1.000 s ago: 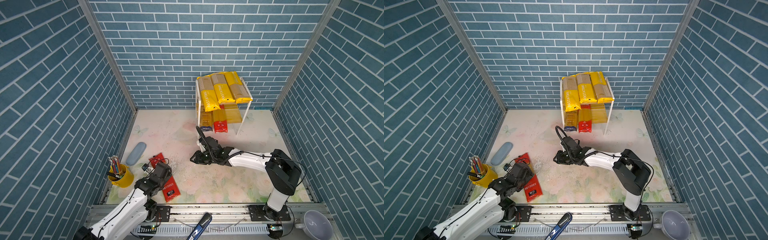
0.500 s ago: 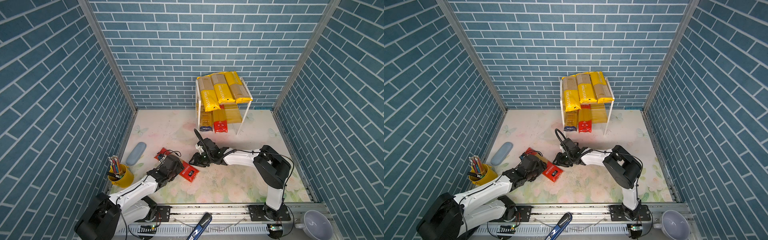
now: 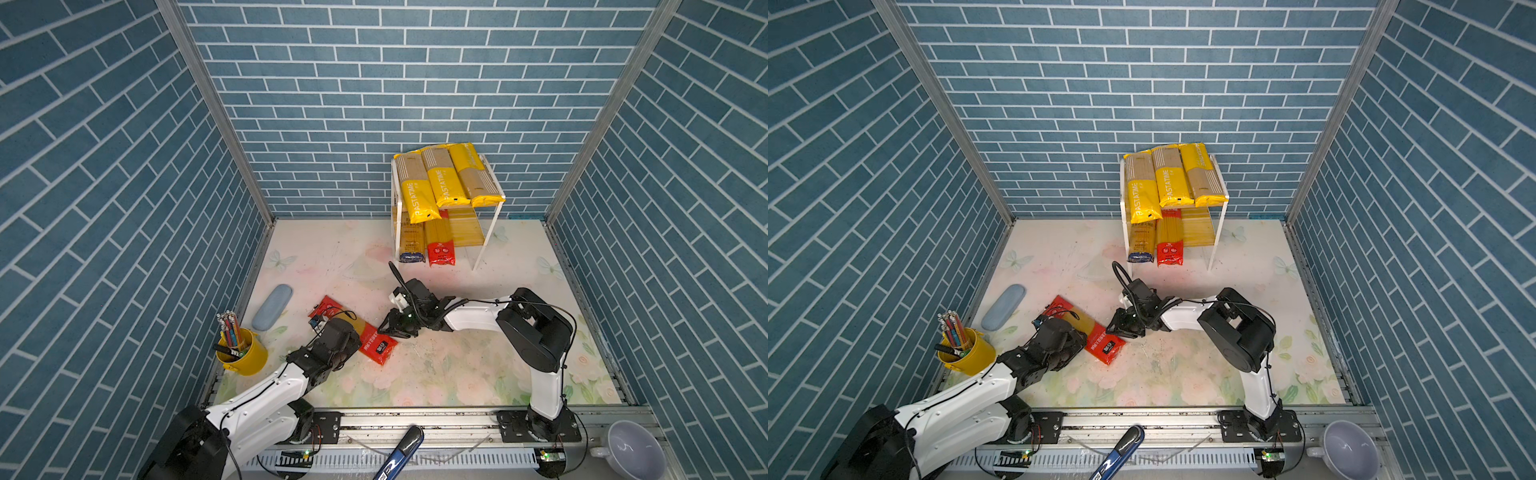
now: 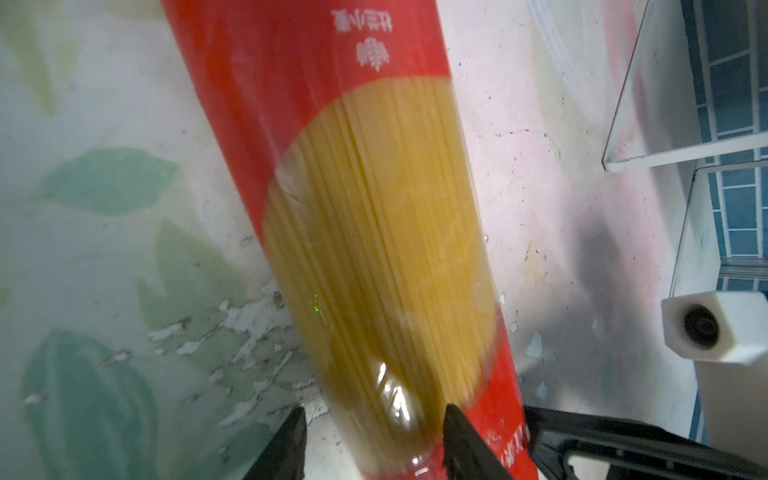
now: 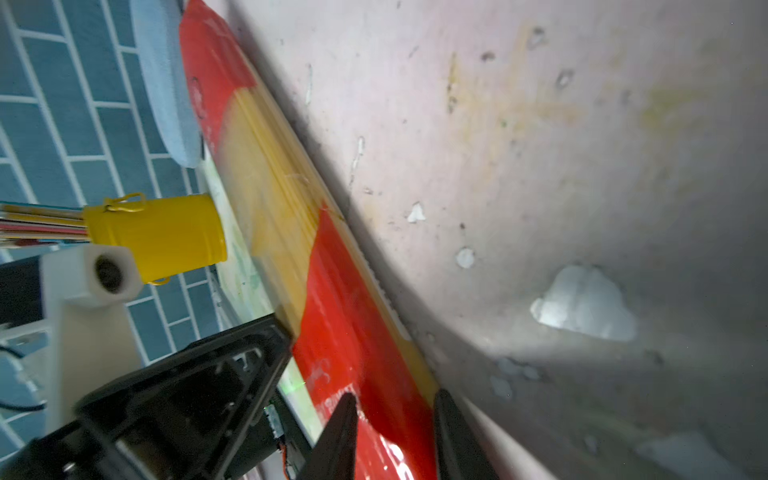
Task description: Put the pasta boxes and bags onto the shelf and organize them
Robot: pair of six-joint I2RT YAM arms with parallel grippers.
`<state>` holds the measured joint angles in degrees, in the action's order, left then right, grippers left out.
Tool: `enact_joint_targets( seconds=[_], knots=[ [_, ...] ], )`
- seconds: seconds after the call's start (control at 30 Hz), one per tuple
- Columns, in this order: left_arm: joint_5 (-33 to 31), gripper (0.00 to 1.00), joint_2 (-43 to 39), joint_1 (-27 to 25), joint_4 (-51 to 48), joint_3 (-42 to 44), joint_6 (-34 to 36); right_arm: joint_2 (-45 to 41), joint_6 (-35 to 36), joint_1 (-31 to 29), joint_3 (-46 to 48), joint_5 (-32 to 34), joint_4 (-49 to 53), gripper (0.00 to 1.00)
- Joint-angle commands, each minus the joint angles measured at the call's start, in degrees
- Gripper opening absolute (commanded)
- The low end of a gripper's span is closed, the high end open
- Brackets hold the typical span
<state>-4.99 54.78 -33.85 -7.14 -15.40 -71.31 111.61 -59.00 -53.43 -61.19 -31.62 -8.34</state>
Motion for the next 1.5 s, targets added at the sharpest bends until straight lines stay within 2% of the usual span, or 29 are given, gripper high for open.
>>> enact_joint_targets(
  seconds=[0.0, 0.2, 0.47, 0.67, 0.93, 1.0, 1.23, 1.33, 1.47],
  knots=[
    [0.6, 0.49, 1.4, -0.1, 2.5, 0.1, -0.1, -1.7, -6.5, -0.1, 3.1, -6.1, -10.1, 0.33],
    [0.8, 0.42, 2.7, -0.1, 3.1, -0.5, 0.0, 1.2, -8.1, 0.3, 3.0, -2.0, -9.2, 0.38],
    [-0.2, 0.41, -0.1, -0.1, 0.7, 0.1, -0.1, 1.2, -1.1, 0.7, 0.5, 3.9, 4.7, 0.43],
    [-0.1, 0.40, 0.9, -0.1, 2.3, 1.0, -0.4, 6.4, -1.9, -0.3, -2.7, -4.3, 2.4, 0.41],
    [2.8, 0.31, 5.5, -0.2, 7.8, 0.5, -0.2, 9.1, -3.5, -1.9, -5.4, -10.3, -2.0, 0.36],
    [3.1, 0.31, 6.3, -0.3, 8.5, 0.2, -0.2, 8.9, -3.4, -1.9, -5.7, -10.3, -2.3, 0.34],
    [2.8, 0.30, 5.2, -0.3, 6.9, -0.9, -0.2, 4.3, -3.1, -1.7, -3.3, -8.1, -7.3, 0.16],
    [2.9, 0.31, 2.8, -0.3, 4.3, -2.3, 0.0, 1.1, -3.0, -1.7, -1.9, -6.2, -8.6, 0.07],
    [1.5, 0.37, -3.4, -0.3, -3.0, -4.1, 0.3, -3.4, -3.1, -1.6, 0.9, -4.0, -10.2, 0.01]
  ],
)
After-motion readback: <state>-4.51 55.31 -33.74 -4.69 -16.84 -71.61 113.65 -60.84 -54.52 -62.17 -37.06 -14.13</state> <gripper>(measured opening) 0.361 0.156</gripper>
